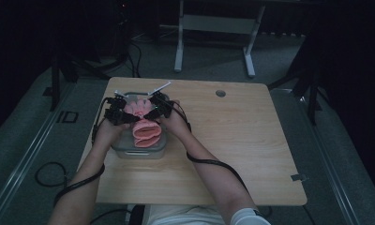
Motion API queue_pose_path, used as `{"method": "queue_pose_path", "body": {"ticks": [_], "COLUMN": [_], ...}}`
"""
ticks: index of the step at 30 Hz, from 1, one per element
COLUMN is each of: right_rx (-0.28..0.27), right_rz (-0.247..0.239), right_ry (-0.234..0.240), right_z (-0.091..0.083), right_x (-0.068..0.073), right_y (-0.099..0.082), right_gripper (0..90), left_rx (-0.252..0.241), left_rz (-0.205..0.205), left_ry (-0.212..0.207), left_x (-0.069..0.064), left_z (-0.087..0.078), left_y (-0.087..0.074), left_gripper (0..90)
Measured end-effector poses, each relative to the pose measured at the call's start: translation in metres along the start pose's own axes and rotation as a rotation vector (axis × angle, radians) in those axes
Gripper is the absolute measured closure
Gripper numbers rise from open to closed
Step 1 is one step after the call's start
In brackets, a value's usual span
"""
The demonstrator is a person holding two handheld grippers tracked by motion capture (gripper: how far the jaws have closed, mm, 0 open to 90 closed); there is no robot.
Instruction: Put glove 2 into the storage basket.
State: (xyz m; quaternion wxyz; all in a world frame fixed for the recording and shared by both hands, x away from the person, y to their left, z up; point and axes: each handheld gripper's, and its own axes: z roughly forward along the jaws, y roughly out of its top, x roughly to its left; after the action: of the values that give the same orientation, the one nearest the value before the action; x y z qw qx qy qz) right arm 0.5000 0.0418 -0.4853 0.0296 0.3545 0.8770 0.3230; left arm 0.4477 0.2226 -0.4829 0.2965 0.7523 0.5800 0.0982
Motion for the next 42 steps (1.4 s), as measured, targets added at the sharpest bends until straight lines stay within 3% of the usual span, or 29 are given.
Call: {"method": "queue_pose_path", "body": {"ticks": [4,8,12,14,22,33,42], "right_rx": [0.000,0.002,0.008,0.007,0.002,-0.047,-0.095], "right_rz": [-0.007,-0.012,-0.029,-0.035,-0.034,-0.026,-0.031], "right_ry": [-0.025,-0.040,-0.062,-0.068,-0.079,-0.002,0.043], "right_z": [0.003,0.003,0.005,0.006,0.008,0.000,-0.017], "right_x": [0.001,0.001,0.002,0.001,-0.001,0.004,0.009], "right_y": [0.002,0.003,0.004,0.004,0.006,0.012,0.018], "right_gripper": [48.2,47.3,47.0,45.7,46.2,49.7,47.0], "left_rx": [-0.001,-0.002,0.004,0.009,0.024,-0.045,-0.084], "left_rz": [-0.010,-0.003,0.034,0.065,0.096,0.014,0.025], "left_ry": [0.024,0.030,0.076,0.119,0.156,0.095,0.081], "left_x": [0.003,0.004,0.001,-0.001,-0.002,0.007,0.002], "left_z": [0.003,0.004,0.005,0.005,0.008,-0.004,-0.016], "left_y": [0.001,0.001,0.001,0.001,0.003,0.005,0.010], "left_gripper": [38.6,38.1,38.5,39.3,44.4,41.6,40.7]}}
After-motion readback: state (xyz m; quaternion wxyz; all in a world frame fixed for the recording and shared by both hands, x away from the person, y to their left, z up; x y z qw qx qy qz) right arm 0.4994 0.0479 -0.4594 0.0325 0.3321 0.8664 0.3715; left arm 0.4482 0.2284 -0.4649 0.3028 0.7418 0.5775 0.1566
